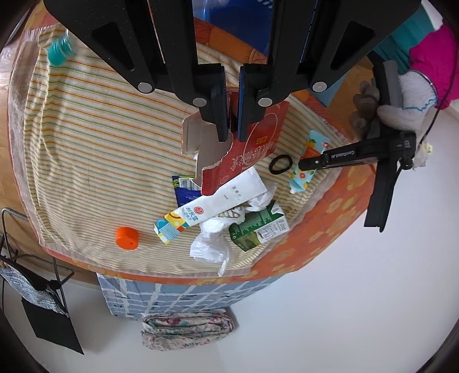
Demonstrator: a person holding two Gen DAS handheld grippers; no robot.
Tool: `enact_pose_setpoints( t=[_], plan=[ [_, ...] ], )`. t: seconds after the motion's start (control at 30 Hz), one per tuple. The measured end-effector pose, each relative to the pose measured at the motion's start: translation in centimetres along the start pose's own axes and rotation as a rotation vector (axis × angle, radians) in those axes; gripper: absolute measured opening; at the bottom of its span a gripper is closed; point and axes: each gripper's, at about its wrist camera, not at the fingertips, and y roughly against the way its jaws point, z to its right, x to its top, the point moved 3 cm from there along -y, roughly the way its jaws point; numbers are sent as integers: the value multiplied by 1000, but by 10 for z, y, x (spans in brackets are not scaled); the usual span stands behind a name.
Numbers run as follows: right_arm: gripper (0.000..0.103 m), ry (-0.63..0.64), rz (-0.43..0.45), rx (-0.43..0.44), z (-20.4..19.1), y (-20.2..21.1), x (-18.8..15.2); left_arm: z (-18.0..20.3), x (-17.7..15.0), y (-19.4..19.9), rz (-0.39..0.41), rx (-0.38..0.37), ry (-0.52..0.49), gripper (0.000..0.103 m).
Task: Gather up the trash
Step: 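Lift the pouch and red box and carry both over the blue basket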
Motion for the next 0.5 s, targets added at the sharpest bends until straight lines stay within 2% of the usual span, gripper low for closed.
enact_pose_setpoints(
  t=[0.2, 0.3, 0.5],
  plan=[
    [3, 40, 28, 28, -17, 28, 0, 1, -2, 19, 30, -33, -8, 5],
    [3, 101, 70, 7, -27, 54, -6, 4, -8, 31, 45, -44, -28, 5],
    [3, 71, 62, 33, -21, 80, -31, 19, -25, 61, 81, -77, -88, 5]
  ],
)
